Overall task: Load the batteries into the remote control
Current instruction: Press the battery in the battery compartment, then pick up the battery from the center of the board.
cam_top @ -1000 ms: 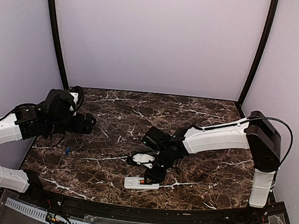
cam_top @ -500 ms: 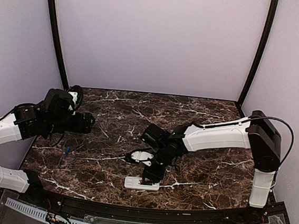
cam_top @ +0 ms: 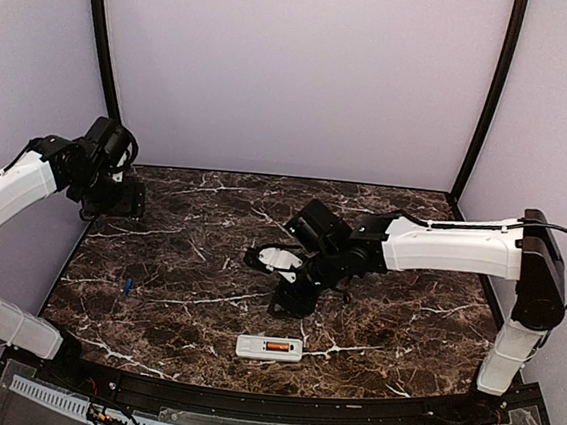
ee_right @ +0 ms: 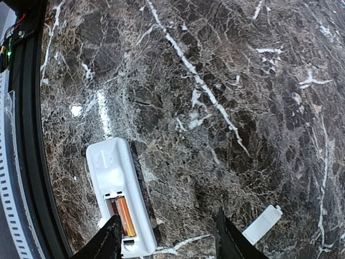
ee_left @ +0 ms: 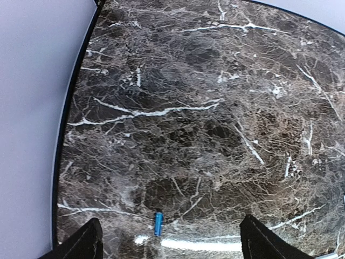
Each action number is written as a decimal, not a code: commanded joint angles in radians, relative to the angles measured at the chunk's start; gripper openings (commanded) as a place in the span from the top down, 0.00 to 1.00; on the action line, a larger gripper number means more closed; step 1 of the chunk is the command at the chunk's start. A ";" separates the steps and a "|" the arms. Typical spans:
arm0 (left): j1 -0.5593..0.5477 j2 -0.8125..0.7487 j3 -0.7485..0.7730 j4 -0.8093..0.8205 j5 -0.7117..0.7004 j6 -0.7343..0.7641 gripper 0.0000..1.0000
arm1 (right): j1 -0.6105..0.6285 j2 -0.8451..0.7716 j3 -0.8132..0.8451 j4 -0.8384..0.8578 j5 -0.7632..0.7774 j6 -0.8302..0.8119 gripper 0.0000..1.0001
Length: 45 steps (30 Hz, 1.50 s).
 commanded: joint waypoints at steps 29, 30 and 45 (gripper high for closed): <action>0.108 0.600 0.126 -0.334 0.093 0.540 0.17 | -0.057 -0.241 -0.284 0.211 0.036 0.003 0.44; 0.108 0.607 0.110 -0.317 0.102 0.552 0.17 | -0.059 -0.233 -0.280 0.208 0.031 0.001 0.44; 0.128 0.771 0.029 -0.233 0.076 0.529 0.31 | -0.079 -0.204 -0.273 0.181 0.023 -0.004 0.44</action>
